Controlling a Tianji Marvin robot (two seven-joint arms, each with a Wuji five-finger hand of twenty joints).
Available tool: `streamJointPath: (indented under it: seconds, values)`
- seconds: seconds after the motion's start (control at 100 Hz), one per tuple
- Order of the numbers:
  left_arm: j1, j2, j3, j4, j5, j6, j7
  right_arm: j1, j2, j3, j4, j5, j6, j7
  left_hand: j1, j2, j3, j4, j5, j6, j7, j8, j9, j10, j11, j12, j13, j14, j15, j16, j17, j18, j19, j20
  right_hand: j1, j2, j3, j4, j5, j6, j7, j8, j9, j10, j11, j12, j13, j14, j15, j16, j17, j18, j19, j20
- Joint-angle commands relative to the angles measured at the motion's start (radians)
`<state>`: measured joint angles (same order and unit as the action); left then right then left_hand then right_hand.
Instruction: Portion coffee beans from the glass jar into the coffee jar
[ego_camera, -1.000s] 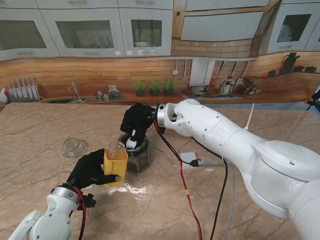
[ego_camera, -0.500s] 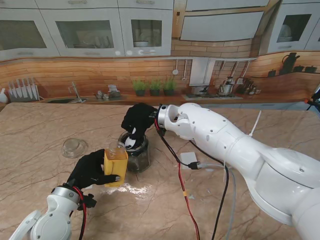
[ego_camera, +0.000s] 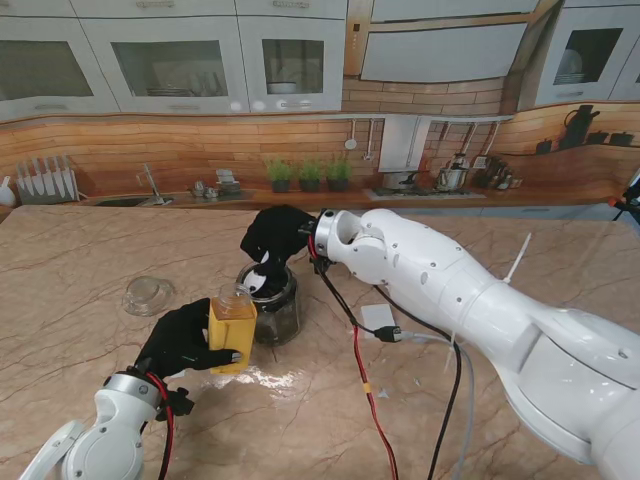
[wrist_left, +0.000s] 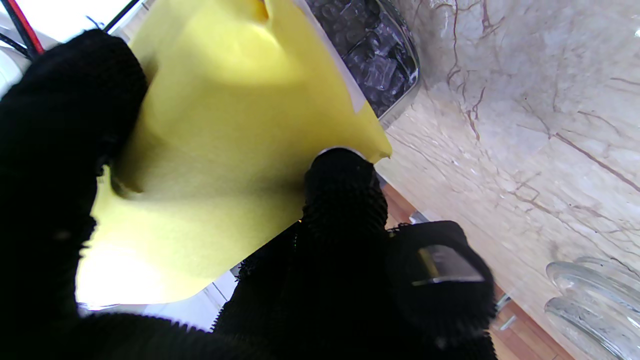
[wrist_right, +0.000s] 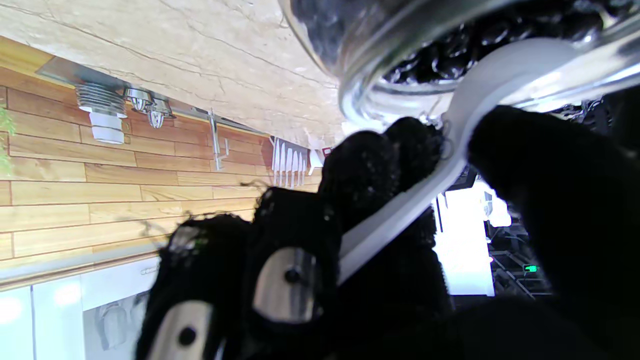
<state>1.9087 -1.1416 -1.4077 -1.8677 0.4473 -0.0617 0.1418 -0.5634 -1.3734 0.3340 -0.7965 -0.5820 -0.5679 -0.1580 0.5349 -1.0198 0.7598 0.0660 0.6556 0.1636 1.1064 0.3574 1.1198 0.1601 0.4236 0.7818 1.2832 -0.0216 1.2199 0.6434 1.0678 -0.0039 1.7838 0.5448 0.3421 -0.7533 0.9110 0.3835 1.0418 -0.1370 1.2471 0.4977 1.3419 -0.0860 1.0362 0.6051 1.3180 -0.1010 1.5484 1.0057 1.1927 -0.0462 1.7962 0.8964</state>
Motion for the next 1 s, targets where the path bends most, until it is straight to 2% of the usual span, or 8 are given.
streamJointPath:
  seconds: [0.0, 0.39, 0.73, 0.99]
  values:
    - [0.005, -0.004, 0.004, -0.002, 0.000, 0.006, -0.001, -0.009, 0.012, 0.009, -0.019, 0.009, 0.015, 0.005, 0.182, 0.147, 0.446, 0.215, 0.113, -0.236, 0.219, 0.067, 0.128, -0.097, 0.143, 0.050, -0.008, 0.042, 0.007, 0.002, 0.015, -0.040, 0.128, 0.015, 0.082, 0.001, 0.064, -0.012, 0.039, 0.020, 0.046, 0.035, 0.075, 0.068, 0.040, 0.014, -0.001, -0.007, 0.115, 0.041, 0.038, -0.229, 0.290, 0.022]
    - [-0.010, -0.002, 0.022, -0.001, 0.009, 0.024, -0.008, -0.062, 0.089, 0.088, -0.140, 0.004, 0.077, 0.067, 0.181, 0.147, 0.445, 0.215, 0.113, -0.237, 0.219, 0.067, 0.128, -0.098, 0.143, 0.051, -0.008, 0.041, 0.006, 0.002, 0.015, -0.041, 0.128, 0.015, 0.082, 0.000, 0.069, -0.019, 0.041, 0.024, 0.044, 0.040, 0.077, 0.070, 0.040, 0.016, -0.001, -0.005, 0.119, 0.043, 0.039, -0.225, 0.295, 0.023]
    - [-0.045, 0.003, 0.056, 0.016, 0.022, 0.057, -0.032, -0.121, 0.165, 0.203, -0.281, -0.042, 0.081, 0.116, 0.182, 0.148, 0.445, 0.215, 0.112, -0.238, 0.219, 0.068, 0.127, -0.098, 0.143, 0.051, -0.008, 0.042, 0.005, 0.002, 0.015, -0.041, 0.128, 0.015, 0.083, 0.000, 0.072, -0.023, 0.041, 0.026, 0.043, 0.043, 0.078, 0.070, 0.039, 0.017, -0.001, -0.004, 0.121, 0.043, 0.039, -0.223, 0.297, 0.023]
    - [-0.063, 0.009, 0.072, 0.019, 0.038, 0.076, -0.054, -0.161, 0.195, 0.271, -0.365, -0.064, 0.061, 0.140, 0.182, 0.147, 0.447, 0.217, 0.113, -0.240, 0.220, 0.068, 0.128, -0.099, 0.143, 0.051, -0.008, 0.042, 0.006, 0.003, 0.015, -0.041, 0.128, 0.015, 0.082, 0.001, 0.074, -0.024, 0.044, 0.029, 0.042, 0.045, 0.079, 0.072, 0.039, 0.018, -0.001, -0.004, 0.122, 0.044, 0.039, -0.222, 0.298, 0.025]
